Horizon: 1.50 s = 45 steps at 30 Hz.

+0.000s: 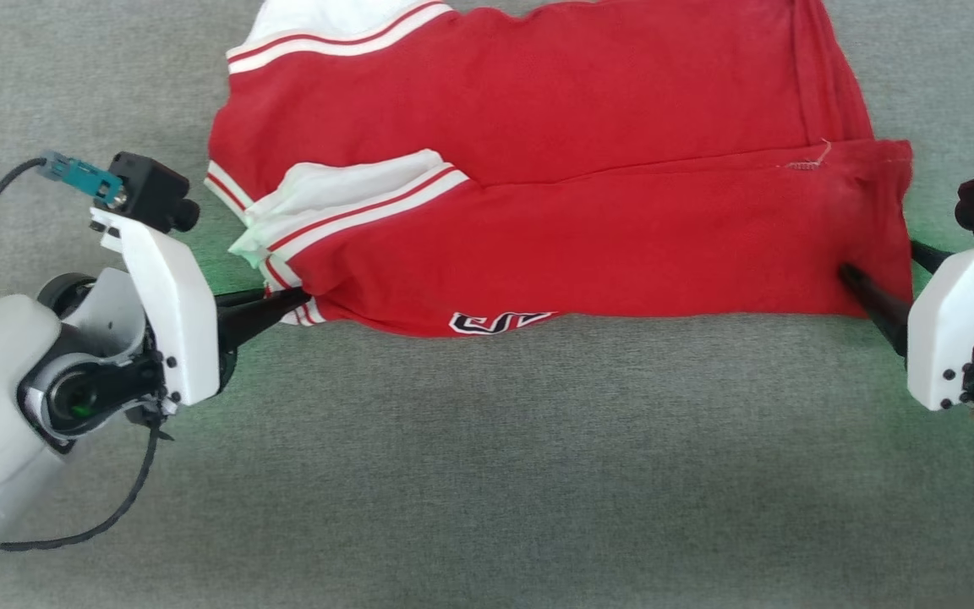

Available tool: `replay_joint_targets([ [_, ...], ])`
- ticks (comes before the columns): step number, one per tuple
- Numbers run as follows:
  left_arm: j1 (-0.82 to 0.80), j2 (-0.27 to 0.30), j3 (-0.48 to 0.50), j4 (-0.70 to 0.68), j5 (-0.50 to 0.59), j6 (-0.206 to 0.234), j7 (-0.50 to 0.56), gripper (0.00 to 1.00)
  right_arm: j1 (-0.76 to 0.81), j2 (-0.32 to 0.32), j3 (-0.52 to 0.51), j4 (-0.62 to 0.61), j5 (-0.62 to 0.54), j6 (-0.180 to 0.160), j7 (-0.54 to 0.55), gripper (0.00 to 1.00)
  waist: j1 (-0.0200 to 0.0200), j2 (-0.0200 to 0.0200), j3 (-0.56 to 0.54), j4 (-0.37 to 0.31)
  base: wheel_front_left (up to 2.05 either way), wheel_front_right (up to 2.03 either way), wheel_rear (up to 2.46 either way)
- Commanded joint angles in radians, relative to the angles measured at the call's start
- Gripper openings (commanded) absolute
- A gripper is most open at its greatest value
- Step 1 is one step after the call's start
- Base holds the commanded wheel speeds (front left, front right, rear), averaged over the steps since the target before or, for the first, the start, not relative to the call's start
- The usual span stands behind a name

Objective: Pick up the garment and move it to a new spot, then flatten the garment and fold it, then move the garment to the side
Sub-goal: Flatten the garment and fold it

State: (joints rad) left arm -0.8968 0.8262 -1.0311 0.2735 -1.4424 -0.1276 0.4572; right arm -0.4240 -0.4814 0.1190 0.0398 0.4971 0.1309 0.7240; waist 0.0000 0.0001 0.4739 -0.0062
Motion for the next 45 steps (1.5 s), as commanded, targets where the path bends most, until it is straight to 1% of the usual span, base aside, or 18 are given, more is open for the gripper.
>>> replay_joint_targets([
  [1, 0.023, -0.027, -0.018, 0.0, 0.013, -0.002, -0.013, 0.0, 0.008, -0.015, 0.032, 0.009, 0.015, -0.001, 0.073, 1.0, 0.0, -0.0001, 0.002, 0.013, 0.0, 0.0, 0.0],
  [3, 0.03, -0.042, -0.02, -0.004, 0.016, -0.003, -0.033, 0.0, 0.008, -0.026, 0.059, 0.004, 0.039, 0.0, 0.14, 1.0, 0.0, -0.0001, 0.0, 0.025, 0.0, 0.0, 0.0],
  [5, 0.032, -0.048, -0.019, -0.008, 0.017, -0.004, -0.046, 0.0, 0.006, -0.029, 0.063, 0.001, 0.046, 0.0, 0.16, 0.98, 0.0, -0.0001, -0.001, 0.03, 0.0, 0.0, 0.0],
  [6, 0.035, -0.054, -0.02, -0.011, 0.018, -0.004, -0.06, 0.0, 0.006, -0.035, 0.069, 0.0, 0.048, 0.0, 0.178, 0.44, 0.0, -0.0001, -0.003, 0.037, 0.0, 0.0, 0.0],
  [7, 0.038, -0.059, -0.022, -0.013, 0.02, -0.004, -0.072, 0.0, 0.008, -0.042, 0.069, 0.0, 0.05, 0.0, 0.187, 0.28, 0.0, -0.0001, -0.006, 0.043, 0.0, 0.0, 0.0],
  [8, 0.041, -0.061, -0.023, -0.015, 0.022, -0.004, -0.086, 0.0, 0.011, -0.049, 0.065, -0.002, 0.052, 0.0, 0.191, 0.0, 0.0, -0.0001, -0.009, 0.048, 0.0, 0.0, 0.0],
  [12, 0.063, -0.06, -0.03, -0.018, 0.033, -0.003, -0.14, 0.0, 0.032, -0.066, 0.028, -0.008, 0.055, -0.001, 0.186, 0.0, 0.0, -0.0001, -0.031, 0.065, 0.0, 0.0, 0.0],
  [16, 0.103, -0.041, -0.038, -0.044, 0.029, -0.003, -0.198, 0.0, 0.073, -0.081, -0.007, -0.041, 0.067, -0.001, 0.19, 0.0, 0.0, -0.0001, -0.065, 0.073, 0.0, 0.0, 0.0],
  [23, 0.212, 0.039, -0.07, -0.144, 0.043, -0.003, -0.29, 0.0, 0.241, -0.096, -0.103, -0.162, 0.082, -0.001, 0.235, 0.0, 0.0, -0.0001, -0.109, 0.087, 0.0, 0.0, 0.0],
  [29, 0.312, 0.114, -0.088, -0.237, 0.047, -0.001, -0.362, 0.0, 0.417, -0.062, -0.187, -0.3, 0.075, -0.001, 0.284, 0.0, 0.0, -0.0001, -0.111, 0.093, 0.0, 0.0, 0.0],
  [34, 0.365, 0.142, -0.092, -0.299, 0.052, 0.026, -0.407, 0.0, 0.495, -0.019, -0.239, -0.392, 0.059, -0.001, 0.286, 0.0, 0.0, -0.0001, -0.102, 0.093, 0.0, 0.0, 0.0],
  [35, 0.37, 0.143, -0.092, -0.307, 0.052, 0.031, -0.414, 0.05, 0.497, -0.01, -0.246, -0.402, 0.052, -0.001, 0.275, 0.0, 0.0, -0.0001, -0.101, 0.093, 0.0, 0.0, 0.0],
  [36, 0.373, 0.143, -0.091, -0.312, 0.053, 0.033, -0.417, 0.24, 0.498, -0.004, -0.248, -0.411, 0.048, -0.001, 0.267, 0.39, 0.0, -0.0001, -0.1, 0.092, 0.0, 0.0, 0.0],
  [37, 0.373, 0.142, -0.087, -0.315, 0.056, 0.035, -0.427, 0.5, 0.496, 0.001, -0.253, -0.415, 0.041, -0.001, 0.257, 0.39, 0.0, -0.0001, -0.101, 0.092, 0.0, 0.0, 0.0],
  [38, 0.374, 0.143, -0.083, -0.317, 0.056, 0.04, -0.433, 1.0, 0.488, 0.009, -0.261, -0.419, 0.033, -0.001, 0.244, 1.0, 0.0, -0.0001, -0.101, 0.092, 0.0, 0.0, 0.0],
  [41, 0.373, 0.157, -0.066, -0.325, 0.046, 0.047, -0.456, 1.0, 0.466, 0.033, -0.275, -0.43, 0.013, -0.001, 0.205, 1.0, 0.0, -0.0001, -0.101, 0.088, 0.0, 0.0, 0.0],
  [42, 0.368, 0.178, -0.045, -0.331, 0.044, 0.055, -0.484, 1.0, 0.44, 0.06, -0.287, -0.434, -0.004, -0.001, 0.165, 1.0, 0.0, -0.0001, -0.098, 0.081, 0.0, 0.0, 0.0],
  [45, 0.346, 0.206, -0.002, -0.331, 0.05, 0.069, -0.537, 1.0, 0.381, 0.1, -0.284, -0.434, -0.045, -0.001, 0.047, 1.0, 0.0, -0.0001, -0.086, 0.061, 0.0, 0.0, 0.0],
])
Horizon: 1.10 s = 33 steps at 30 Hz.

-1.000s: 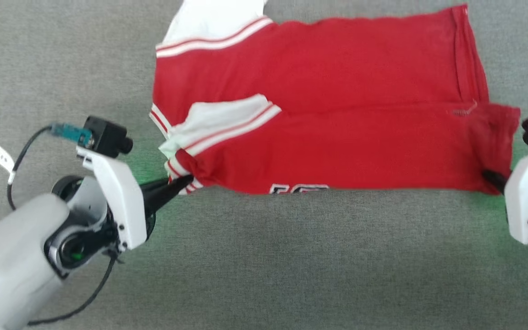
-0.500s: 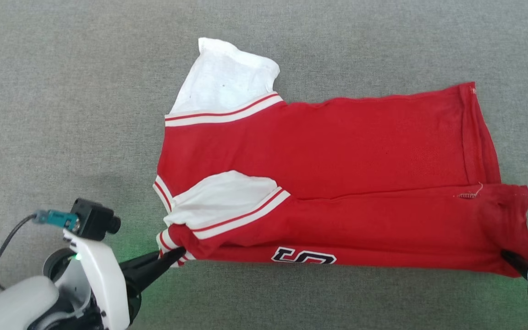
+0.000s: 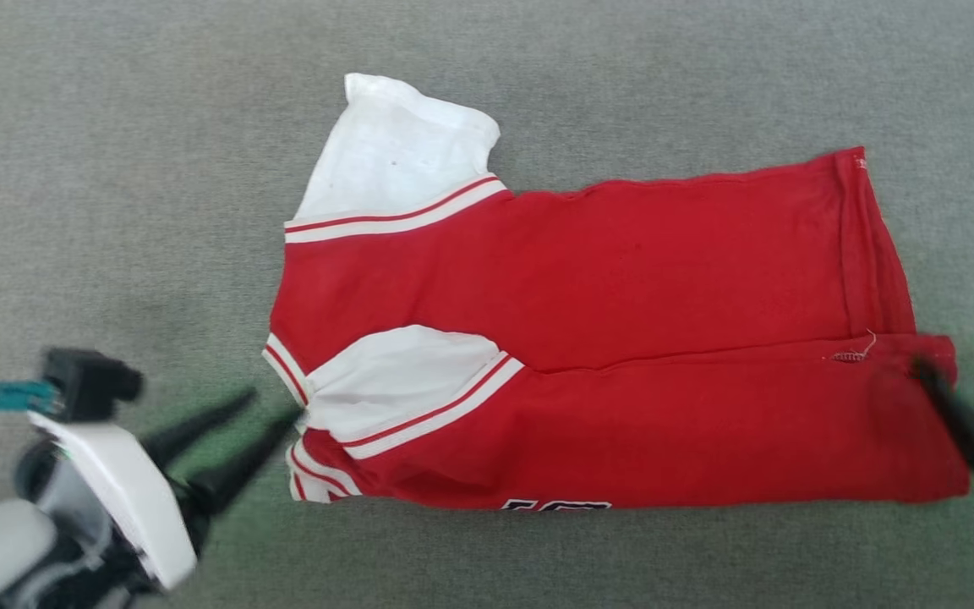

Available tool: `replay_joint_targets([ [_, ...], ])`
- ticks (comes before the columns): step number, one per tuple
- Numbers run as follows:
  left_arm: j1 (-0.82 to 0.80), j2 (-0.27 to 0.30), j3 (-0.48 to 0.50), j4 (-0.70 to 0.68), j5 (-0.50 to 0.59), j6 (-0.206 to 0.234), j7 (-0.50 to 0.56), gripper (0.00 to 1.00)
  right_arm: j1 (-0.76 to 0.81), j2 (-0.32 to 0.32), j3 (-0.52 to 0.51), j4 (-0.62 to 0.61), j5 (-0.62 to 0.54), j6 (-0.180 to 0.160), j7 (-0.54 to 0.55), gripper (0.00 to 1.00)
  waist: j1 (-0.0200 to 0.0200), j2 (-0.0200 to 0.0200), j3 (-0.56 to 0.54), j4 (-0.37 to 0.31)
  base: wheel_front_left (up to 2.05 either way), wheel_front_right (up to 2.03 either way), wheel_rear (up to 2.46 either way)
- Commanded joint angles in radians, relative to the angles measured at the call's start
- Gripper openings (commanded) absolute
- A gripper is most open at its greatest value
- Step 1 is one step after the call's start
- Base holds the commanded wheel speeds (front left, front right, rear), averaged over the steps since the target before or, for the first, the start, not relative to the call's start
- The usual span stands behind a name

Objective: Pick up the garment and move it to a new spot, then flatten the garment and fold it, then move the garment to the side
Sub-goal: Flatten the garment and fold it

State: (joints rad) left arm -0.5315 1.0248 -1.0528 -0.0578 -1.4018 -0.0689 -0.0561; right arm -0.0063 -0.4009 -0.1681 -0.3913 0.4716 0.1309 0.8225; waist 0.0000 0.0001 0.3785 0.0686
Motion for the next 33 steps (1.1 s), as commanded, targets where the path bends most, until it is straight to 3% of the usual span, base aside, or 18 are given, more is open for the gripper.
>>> replay_joint_targets([
  [1, -0.03, 0.01, 0.039, 0.005, 0.011, 0.015, -0.048, 1.0, -0.055, 0.03, 0.01, 0.005, -0.038, -0.001, -0.106, 1.0, 0.0, -0.0001, 0.015, -0.02, 0.0, 0.0, 0.0],
  [3, -0.04, 0.005, 0.061, 0.014, -0.001, 0.015, -0.073, 1.0, -0.077, 0.046, 0.017, 0.015, -0.061, -0.001, -0.168, 1.0, 0.0, -0.0001, 0.021, -0.029, 0.0, 0.0, 0.0],
  [8, -0.133, -0.001, 0.143, 0.105, 0.034, 0.014, -0.146, 1.0, -0.175, 0.13, 0.079, 0.1, -0.152, -0.001, -0.443, 1.0, 0.0, -0.0001, 0.055, -0.095, 0.0, 0.0, 0.0],
  [14, -0.324, -0.042, 0.19, 0.262, 0.085, -0.004, -0.094, 1.0, -0.24, 0.219, 0.108, 0.182, -0.206, -0.001, -0.64, 1.0, 0.0, -0.0001, 0.1, -0.18, 0.0, 0.0, 0.0],
  [19, -0.501, -0.097, 0.167, 0.444, 0.112, -0.033, 0.07, 1.0, -0.255, 0.257, 0.122, 0.218, -0.218, -0.001, -0.705, 1.0, 0.0, -0.0001, 0.14, -0.243, 0.0, 0.0, 0.0],
  [23, -0.596, -0.126, 0.117, 0.557, 0.08, -0.054, 0.282, 1.0, -0.257, 0.271, 0.129, 0.241, -0.216, -0.001, -0.725, 1.0, 0.0, -0.0001, 0.161, -0.277, 0.0, 0.0, 0.0],
  [28, -0.652, -0.129, 0.059, 0.618, 0.026, -0.061, 0.536, 1.0, -0.257, 0.279, 0.138, 0.254, -0.211, -0.001, -0.729, 1.0, 0.0, -0.0001, 0.176, -0.297, 0.0, 0.0, 0.0],
  [31, -0.665, -0.136, 0.038, 0.582, -0.012, -0.062, 0.622, 1.0, -0.264, 0.275, 0.147, 0.259, -0.208, -0.001, -0.718, 1.0, 0.0, -0.0001, 0.184, -0.297, 0.0, 0.0, 0.0],
  [32, -0.669, -0.134, 0.035, 0.572, -0.013, -0.063, 0.634, 0.62, -0.271, 0.268, 0.153, 0.262, -0.207, -0.001, -0.71, 1.0, 0.0, -0.0001, 0.187, -0.295, 0.0, 0.0, 0.0],
  [33, -0.676, -0.132, 0.032, 0.563, -0.013, -0.063, 0.641, 0.42, -0.281, 0.258, 0.16, 0.264, -0.206, -0.001, -0.696, 1.0, 0.0, -0.0001, 0.191, -0.292, 0.0, 0.0, 0.0],
])
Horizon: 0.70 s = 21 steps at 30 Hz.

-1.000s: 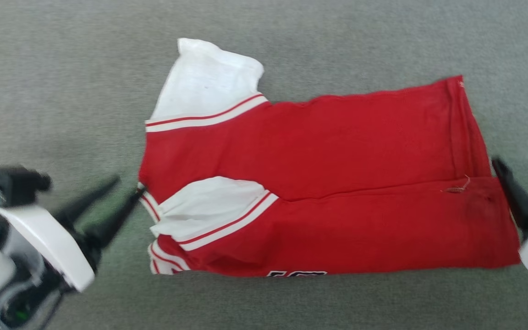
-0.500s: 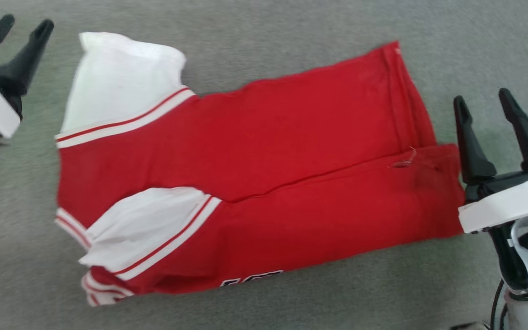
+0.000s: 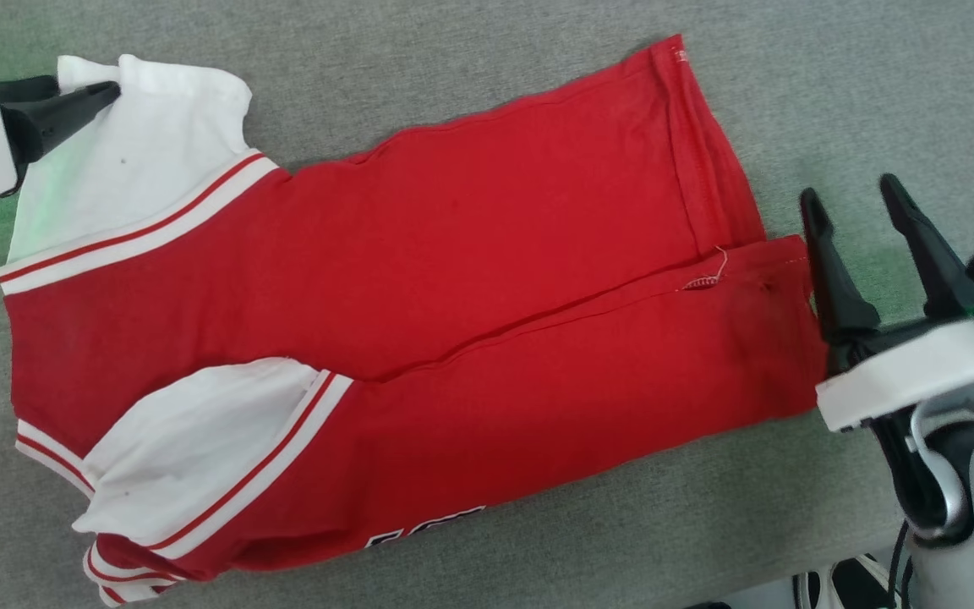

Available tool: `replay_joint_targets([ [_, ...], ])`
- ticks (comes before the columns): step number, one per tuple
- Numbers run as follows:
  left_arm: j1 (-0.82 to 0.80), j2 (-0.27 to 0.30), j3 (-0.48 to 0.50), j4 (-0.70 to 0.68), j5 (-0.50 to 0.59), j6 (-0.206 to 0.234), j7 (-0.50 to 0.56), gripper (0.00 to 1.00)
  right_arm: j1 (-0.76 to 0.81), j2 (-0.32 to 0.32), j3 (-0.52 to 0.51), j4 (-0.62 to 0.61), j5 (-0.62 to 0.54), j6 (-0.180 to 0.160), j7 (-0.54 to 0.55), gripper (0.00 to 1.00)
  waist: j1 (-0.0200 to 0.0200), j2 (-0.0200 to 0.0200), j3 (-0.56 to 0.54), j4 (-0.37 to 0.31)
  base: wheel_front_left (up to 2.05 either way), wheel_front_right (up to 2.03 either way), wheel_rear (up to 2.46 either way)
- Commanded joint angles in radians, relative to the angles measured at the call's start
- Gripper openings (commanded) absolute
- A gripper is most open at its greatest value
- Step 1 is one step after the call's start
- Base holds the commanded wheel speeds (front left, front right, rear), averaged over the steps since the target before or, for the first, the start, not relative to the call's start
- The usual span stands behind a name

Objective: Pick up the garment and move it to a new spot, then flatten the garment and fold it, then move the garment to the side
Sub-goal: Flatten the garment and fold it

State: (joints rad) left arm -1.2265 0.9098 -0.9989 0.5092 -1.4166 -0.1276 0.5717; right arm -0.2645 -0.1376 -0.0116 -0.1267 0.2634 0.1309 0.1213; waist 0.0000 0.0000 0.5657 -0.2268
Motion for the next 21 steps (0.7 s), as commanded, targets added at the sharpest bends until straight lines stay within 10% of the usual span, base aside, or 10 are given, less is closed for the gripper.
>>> replay_joint_targets([
  [1, 0.012, -0.015, -0.025, -0.011, 0.004, -0.004, 0.018, 0.28, -0.035, -0.017, 0.015, 0.002, 0.004, -0.001, 0.024, 1.0, 0.0, 0.0, 0.006, 0.006, 0.0, 0.0, 0.0],
  [2, 0.005, -0.015, -0.029, -0.017, 0.011, -0.004, 0.017, 0.0, -0.049, -0.033, 0.033, 0.007, 0.007, -0.001, 0.05, 1.0, 0.0, 0.0, 0.009, 0.011, 0.0, 0.0, 0.0],
  [21, -0.052, -0.114, -0.103, -0.107, 0.028, -0.003, -0.149, 0.0, -0.58, -0.315, 0.318, 0.276, 0.23, -0.001, 0.747, 1.0, 0.0, 0.0, 0.058, 0.178, 0.0, 0.0, 0.0],
])
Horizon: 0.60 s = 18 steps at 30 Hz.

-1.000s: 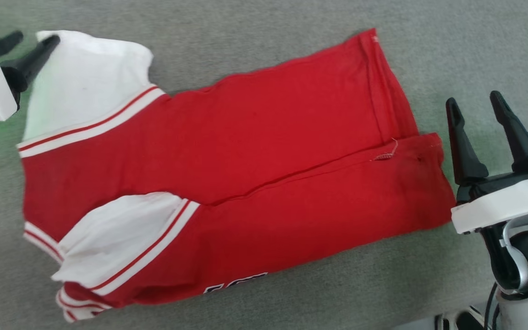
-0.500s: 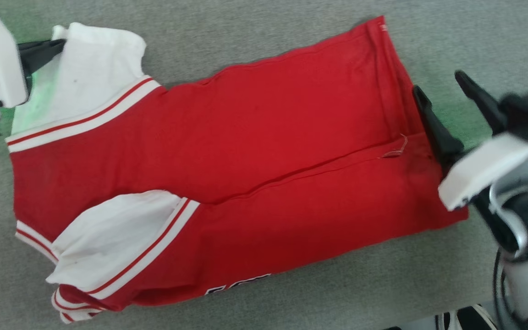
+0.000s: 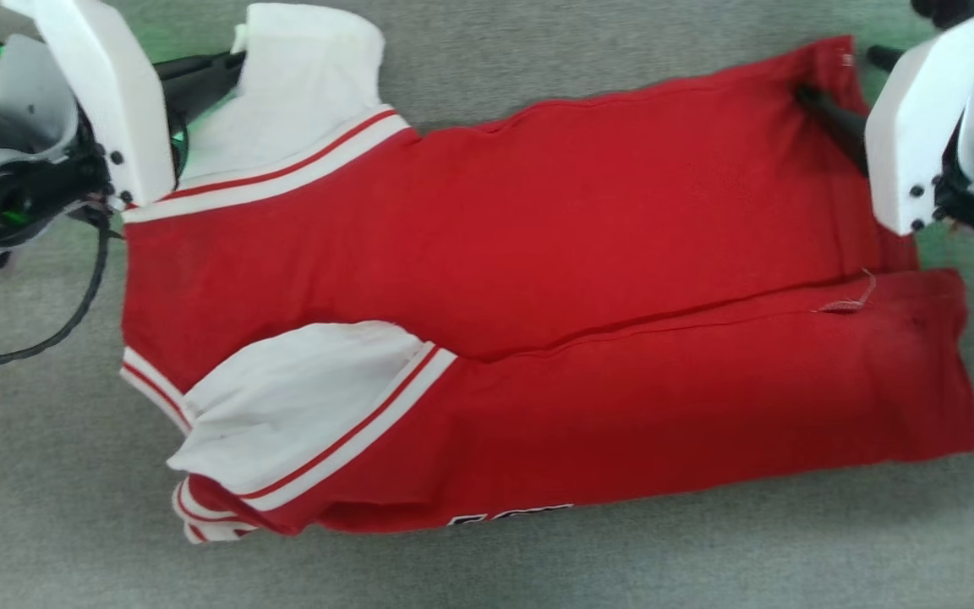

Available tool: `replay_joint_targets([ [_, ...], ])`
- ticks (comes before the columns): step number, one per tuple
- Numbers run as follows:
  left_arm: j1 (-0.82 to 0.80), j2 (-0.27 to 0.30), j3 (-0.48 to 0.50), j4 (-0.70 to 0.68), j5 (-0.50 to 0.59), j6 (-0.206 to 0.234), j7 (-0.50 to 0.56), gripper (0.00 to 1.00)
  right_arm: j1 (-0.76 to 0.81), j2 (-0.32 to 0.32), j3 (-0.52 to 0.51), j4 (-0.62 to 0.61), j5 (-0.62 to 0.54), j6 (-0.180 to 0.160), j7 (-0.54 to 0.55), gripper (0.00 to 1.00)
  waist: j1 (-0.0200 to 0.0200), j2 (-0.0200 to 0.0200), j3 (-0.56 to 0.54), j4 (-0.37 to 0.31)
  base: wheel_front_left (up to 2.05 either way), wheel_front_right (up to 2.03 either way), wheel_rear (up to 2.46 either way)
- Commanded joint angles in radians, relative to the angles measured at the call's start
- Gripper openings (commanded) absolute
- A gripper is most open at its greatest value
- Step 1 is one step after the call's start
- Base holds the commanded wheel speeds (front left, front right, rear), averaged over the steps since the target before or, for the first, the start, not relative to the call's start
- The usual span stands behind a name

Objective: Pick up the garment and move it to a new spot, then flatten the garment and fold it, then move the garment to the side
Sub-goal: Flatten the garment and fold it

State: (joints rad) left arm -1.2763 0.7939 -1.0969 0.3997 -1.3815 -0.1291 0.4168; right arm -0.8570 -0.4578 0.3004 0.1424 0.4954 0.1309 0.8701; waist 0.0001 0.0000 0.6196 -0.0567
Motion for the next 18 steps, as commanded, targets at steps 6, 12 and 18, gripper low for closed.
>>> replay_joint_targets([
  [6, 0.0, -0.024, -0.03, -0.013, -0.022, -0.002, -0.075, 0.0, -0.007, -0.031, 0.03, 0.029, 0.039, -0.001, 0.01, 0.0, -0.0001, 0.0, -0.015, 0.042, 0.0, 0.0, 0.0],
  [12, 0.028, -0.022, -0.031, -0.077, -0.04, -0.002, -0.22, 0.0, 0.049, -0.057, -0.009, -0.006, 0.054, -0.001, -0.074, 0.0, -0.0001, 0.0, -0.093, 0.078, 0.0, 0.0, 0.0],
  [18, 0.122, 0.04, -0.06, -0.25, -0.067, -0.002, -0.347, 0.0, 0.197, -0.103, -0.076, -0.096, 0.069, -0.001, -0.093, 0.0, -0.0001, 0.0, -0.193, 0.128, 0.0, 0.0, 0.0],
])
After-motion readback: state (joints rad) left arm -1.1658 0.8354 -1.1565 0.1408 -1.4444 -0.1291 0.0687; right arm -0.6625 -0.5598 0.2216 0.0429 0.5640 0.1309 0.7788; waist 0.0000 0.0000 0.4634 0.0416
